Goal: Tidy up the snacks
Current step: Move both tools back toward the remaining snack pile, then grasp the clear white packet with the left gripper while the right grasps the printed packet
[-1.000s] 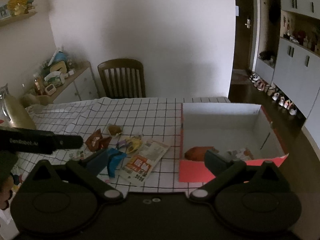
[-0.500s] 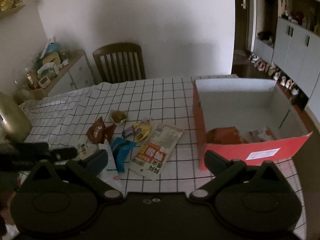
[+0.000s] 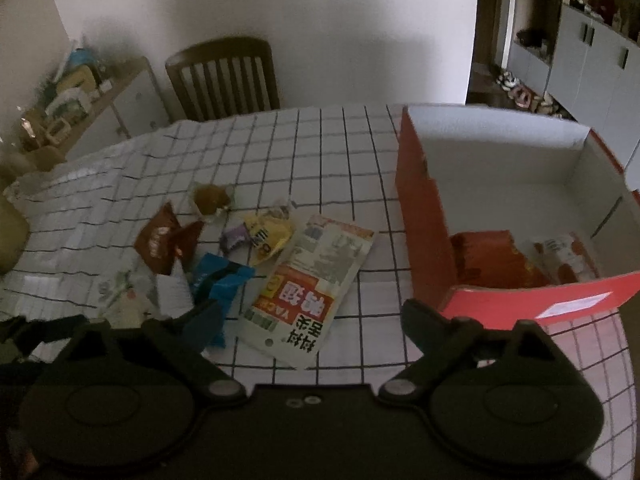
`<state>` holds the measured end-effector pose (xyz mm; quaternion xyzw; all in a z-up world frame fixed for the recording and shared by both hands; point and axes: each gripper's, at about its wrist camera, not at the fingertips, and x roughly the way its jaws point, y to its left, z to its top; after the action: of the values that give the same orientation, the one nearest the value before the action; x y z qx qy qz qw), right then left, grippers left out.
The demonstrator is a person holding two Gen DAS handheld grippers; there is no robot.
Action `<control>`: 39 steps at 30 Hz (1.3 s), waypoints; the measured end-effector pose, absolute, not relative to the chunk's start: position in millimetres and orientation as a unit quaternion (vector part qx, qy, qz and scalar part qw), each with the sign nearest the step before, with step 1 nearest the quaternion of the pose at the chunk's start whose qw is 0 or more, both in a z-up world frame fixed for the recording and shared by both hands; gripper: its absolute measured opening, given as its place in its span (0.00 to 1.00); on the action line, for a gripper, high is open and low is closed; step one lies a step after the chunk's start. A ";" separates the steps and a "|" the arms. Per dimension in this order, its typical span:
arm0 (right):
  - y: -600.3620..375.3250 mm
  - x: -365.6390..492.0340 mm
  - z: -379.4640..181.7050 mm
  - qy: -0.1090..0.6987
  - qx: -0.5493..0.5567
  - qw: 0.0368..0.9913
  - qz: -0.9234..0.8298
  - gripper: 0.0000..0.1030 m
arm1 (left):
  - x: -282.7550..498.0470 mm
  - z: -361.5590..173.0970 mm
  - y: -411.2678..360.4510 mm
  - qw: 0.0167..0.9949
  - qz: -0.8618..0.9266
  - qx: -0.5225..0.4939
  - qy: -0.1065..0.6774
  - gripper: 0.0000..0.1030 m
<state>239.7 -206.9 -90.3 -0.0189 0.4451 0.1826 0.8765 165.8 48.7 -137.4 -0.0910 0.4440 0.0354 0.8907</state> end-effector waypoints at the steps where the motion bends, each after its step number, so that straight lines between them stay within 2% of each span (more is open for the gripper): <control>1: -203.4 244.5 -95.9 0.450 -0.020 0.875 0.179 0.90 | 167.6 -139.7 48.9 0.889 0.037 -0.093 0.446 0.99; 22: -151.4 316.9 -168.1 0.501 -0.051 0.858 0.098 0.87 | 192.3 -171.5 48.6 0.870 0.058 -0.124 0.473 0.99; 33: -156.6 323.5 -166.0 0.504 -0.015 0.859 0.089 0.86 | 199.9 -174.6 51.8 0.868 0.066 -0.139 0.473 0.97; 34: -158.1 323.0 -165.0 0.506 -0.014 0.858 0.089 0.86 | 200.4 -175.0 51.9 0.867 0.065 -0.140 0.474 0.94; 39: -157.5 316.1 -168.6 0.512 -0.031 0.853 0.093 0.86 | 202.7 -176.0 49.5 0.869 0.063 -0.136 0.472 0.94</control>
<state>316.1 -157.5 -168.6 -0.0312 0.5119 0.0926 0.8535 202.7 49.5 -175.9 -0.1356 0.4723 0.0632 0.8687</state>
